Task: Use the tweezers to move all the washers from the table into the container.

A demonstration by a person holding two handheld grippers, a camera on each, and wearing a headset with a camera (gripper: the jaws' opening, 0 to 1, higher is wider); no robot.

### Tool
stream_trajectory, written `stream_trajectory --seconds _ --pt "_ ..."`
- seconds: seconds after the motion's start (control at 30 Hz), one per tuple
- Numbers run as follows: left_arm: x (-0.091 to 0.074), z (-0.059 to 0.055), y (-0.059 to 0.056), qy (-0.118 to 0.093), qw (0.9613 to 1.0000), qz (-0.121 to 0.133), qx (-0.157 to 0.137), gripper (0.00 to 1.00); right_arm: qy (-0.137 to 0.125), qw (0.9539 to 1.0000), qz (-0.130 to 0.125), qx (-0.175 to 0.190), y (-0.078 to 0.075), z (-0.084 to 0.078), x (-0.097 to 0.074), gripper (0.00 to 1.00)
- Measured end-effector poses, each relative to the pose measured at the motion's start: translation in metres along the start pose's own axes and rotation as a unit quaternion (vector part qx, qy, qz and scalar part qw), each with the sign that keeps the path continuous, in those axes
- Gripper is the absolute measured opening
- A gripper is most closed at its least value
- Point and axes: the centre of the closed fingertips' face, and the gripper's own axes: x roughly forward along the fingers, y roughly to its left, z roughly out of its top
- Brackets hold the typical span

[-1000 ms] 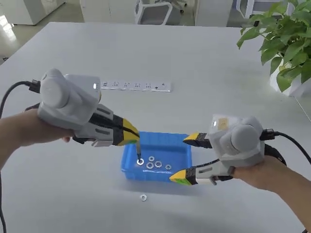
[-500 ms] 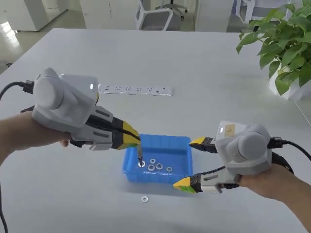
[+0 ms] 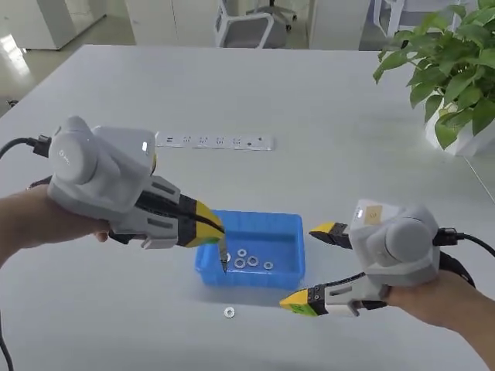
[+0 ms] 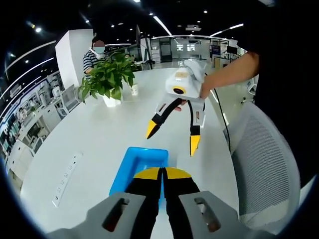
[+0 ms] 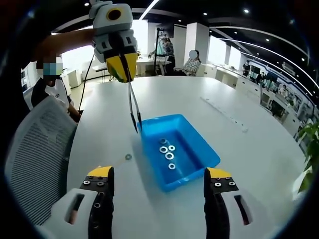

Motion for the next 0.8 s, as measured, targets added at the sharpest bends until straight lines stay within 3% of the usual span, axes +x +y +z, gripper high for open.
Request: stream_trajectory --seconds 0.8 --pt "0.019 -0.018 -0.023 0.0 0.9997 -0.024 -0.003 0.05 0.009 0.9999 0.004 0.005 0.008 -0.014 0.001 0.74"
